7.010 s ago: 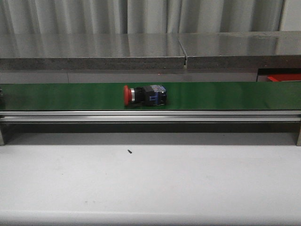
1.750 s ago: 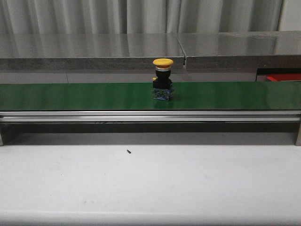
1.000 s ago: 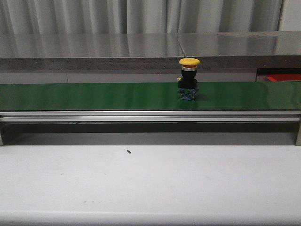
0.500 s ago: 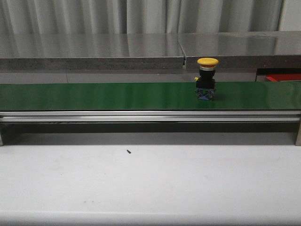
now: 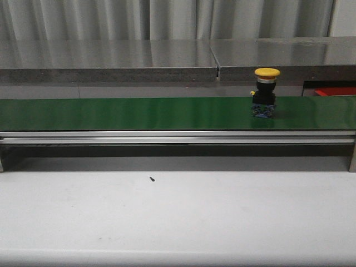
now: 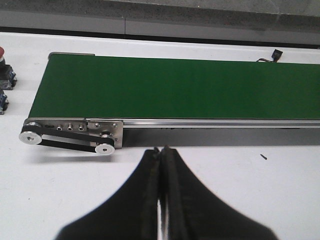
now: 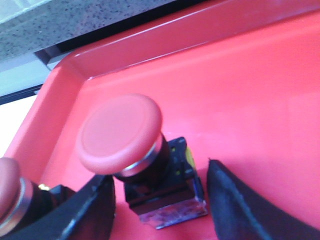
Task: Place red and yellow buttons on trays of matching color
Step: 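Grasp the yellow button at the belt end with the right gripper, then place the yellow button in the yellow tray, release, withdraw right gripper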
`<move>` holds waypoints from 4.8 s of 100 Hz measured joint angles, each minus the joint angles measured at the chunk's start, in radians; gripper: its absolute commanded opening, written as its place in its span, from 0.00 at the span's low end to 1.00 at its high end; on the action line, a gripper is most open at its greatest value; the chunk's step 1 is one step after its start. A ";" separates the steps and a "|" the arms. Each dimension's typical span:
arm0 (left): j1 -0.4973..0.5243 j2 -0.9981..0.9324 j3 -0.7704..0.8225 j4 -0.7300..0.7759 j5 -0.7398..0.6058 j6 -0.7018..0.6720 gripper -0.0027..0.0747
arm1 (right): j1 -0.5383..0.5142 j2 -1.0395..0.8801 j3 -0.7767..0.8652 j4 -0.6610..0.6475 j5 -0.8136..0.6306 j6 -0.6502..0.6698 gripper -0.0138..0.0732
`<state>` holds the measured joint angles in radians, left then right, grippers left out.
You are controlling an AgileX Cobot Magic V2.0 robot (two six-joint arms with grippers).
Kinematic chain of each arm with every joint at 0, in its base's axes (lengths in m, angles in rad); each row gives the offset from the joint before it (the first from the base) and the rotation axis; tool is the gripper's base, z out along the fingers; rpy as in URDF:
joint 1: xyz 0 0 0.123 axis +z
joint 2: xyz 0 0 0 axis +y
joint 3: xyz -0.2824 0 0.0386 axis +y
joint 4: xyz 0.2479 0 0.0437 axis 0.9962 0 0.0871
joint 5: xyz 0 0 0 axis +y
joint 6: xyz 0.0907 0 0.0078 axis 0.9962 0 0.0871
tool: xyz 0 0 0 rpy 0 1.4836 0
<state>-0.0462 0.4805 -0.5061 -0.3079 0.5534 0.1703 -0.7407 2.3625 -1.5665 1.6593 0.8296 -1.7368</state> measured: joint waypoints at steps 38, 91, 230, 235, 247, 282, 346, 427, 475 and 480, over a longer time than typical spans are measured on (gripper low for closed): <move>0.000 0.000 0.000 0.000 0.000 0.000 0.01 | -0.005 -0.134 0.000 -0.260 0.056 0.165 0.65; 0.000 0.000 0.000 0.000 0.000 0.000 0.01 | 0.042 -0.515 0.000 -0.642 0.161 0.598 0.65; 0.000 0.000 0.000 0.000 0.000 0.000 0.01 | 0.484 -0.524 0.004 -1.288 0.234 1.087 0.82; 0.000 0.000 0.000 0.000 0.000 0.000 0.01 | 0.484 -0.507 0.004 -1.288 0.217 1.087 0.81; 0.000 0.000 0.000 0.000 0.000 0.000 0.01 | 0.484 -0.472 0.004 -1.292 0.183 1.089 0.72; 0.000 0.000 0.000 0.000 0.000 0.000 0.01 | 0.474 -0.460 0.004 -1.358 0.168 1.192 0.45; 0.000 0.000 0.000 0.000 0.000 0.000 0.01 | 0.132 -0.587 0.004 -1.438 0.186 1.418 0.45; 0.000 0.000 0.000 0.000 0.000 0.000 0.01 | 0.125 -0.315 0.004 -1.419 0.085 1.420 0.46; 0.000 0.000 0.000 0.000 0.000 0.000 0.01 | 0.125 -0.303 0.004 -1.407 0.077 1.420 0.80; 0.000 0.000 0.000 0.000 0.000 0.000 0.01 | 0.125 -0.315 0.004 -1.400 0.077 1.421 0.80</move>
<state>-0.0462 0.4805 -0.5061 -0.3079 0.5534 0.1703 -0.6153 2.0472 -1.5629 0.2592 0.9067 -0.3156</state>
